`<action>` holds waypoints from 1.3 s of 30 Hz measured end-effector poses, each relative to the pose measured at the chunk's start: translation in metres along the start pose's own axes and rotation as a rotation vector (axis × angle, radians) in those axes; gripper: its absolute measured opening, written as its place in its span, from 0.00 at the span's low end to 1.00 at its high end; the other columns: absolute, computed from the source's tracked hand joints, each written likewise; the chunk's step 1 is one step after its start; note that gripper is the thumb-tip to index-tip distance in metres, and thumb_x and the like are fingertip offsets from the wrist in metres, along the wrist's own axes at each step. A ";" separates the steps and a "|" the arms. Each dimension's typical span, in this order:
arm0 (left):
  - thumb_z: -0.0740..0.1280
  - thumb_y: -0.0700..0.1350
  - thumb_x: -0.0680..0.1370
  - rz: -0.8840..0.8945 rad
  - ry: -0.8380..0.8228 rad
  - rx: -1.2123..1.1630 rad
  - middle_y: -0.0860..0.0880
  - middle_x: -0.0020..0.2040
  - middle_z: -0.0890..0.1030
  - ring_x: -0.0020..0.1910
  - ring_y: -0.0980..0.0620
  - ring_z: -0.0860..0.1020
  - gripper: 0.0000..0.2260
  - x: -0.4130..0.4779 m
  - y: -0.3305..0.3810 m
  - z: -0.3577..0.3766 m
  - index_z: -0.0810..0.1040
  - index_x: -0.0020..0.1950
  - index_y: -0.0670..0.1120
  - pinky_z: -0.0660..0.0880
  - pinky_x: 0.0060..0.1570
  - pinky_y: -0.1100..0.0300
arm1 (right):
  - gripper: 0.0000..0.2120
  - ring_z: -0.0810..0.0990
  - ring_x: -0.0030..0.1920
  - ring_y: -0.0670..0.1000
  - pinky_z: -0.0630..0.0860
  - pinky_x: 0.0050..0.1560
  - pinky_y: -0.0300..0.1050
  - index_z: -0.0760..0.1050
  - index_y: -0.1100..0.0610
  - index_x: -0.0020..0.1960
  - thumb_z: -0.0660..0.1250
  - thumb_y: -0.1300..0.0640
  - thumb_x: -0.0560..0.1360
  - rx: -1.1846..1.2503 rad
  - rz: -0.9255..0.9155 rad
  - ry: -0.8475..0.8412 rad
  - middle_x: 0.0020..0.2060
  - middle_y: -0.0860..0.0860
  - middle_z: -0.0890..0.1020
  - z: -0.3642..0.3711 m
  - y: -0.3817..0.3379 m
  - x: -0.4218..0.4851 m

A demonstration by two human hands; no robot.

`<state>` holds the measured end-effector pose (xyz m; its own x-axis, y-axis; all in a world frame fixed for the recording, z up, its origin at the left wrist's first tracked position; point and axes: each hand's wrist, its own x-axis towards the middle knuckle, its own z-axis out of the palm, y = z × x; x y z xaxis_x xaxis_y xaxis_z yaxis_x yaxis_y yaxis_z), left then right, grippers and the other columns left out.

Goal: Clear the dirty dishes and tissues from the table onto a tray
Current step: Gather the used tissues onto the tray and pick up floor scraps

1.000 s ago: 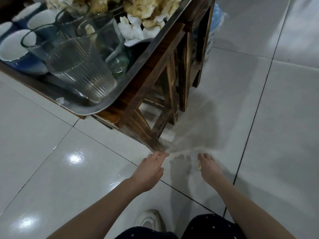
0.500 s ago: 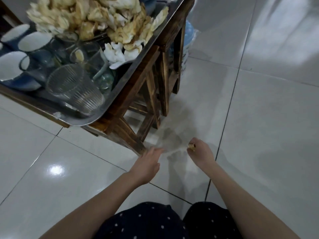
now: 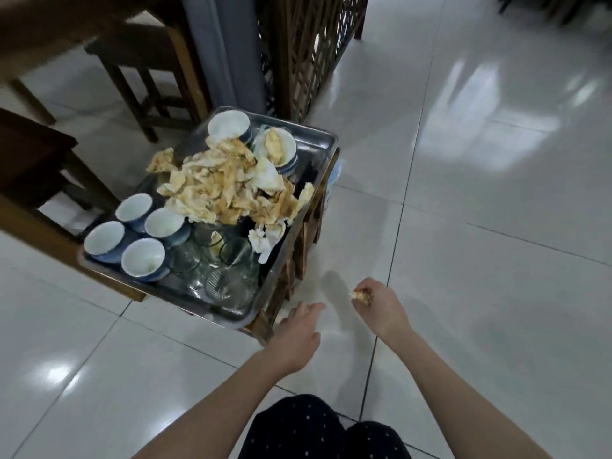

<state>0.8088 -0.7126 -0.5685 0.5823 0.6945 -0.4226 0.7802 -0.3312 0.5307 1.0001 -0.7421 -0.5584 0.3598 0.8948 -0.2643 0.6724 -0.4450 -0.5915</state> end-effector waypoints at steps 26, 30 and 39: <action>0.61 0.40 0.79 -0.216 0.341 -0.101 0.46 0.67 0.67 0.60 0.43 0.72 0.22 -0.250 0.051 -0.394 0.63 0.73 0.47 0.73 0.56 0.49 | 0.11 0.79 0.50 0.53 0.74 0.47 0.46 0.74 0.53 0.59 0.65 0.56 0.76 -0.082 -0.058 -0.179 0.50 0.52 0.79 -0.210 -0.371 -0.089; 0.62 0.39 0.79 -0.255 0.394 -0.158 0.45 0.68 0.68 0.64 0.44 0.70 0.22 -0.250 0.040 -0.421 0.64 0.73 0.47 0.70 0.62 0.49 | 0.10 0.76 0.40 0.49 0.72 0.38 0.44 0.73 0.54 0.57 0.65 0.56 0.76 -0.121 -0.119 -0.186 0.44 0.51 0.80 -0.207 -0.392 -0.071; 0.63 0.40 0.78 -0.368 0.457 -0.218 0.46 0.67 0.66 0.59 0.45 0.74 0.24 -0.241 0.014 -0.475 0.63 0.73 0.52 0.72 0.60 0.49 | 0.12 0.79 0.48 0.51 0.78 0.48 0.47 0.73 0.52 0.58 0.66 0.55 0.75 -0.155 -0.163 -0.296 0.50 0.50 0.79 -0.203 -0.436 -0.009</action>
<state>0.5709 -0.5813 -0.1107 0.0901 0.9571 -0.2753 0.8182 0.0864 0.5684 0.8354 -0.5635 -0.1436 0.0519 0.9156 -0.3986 0.8037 -0.2753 -0.5276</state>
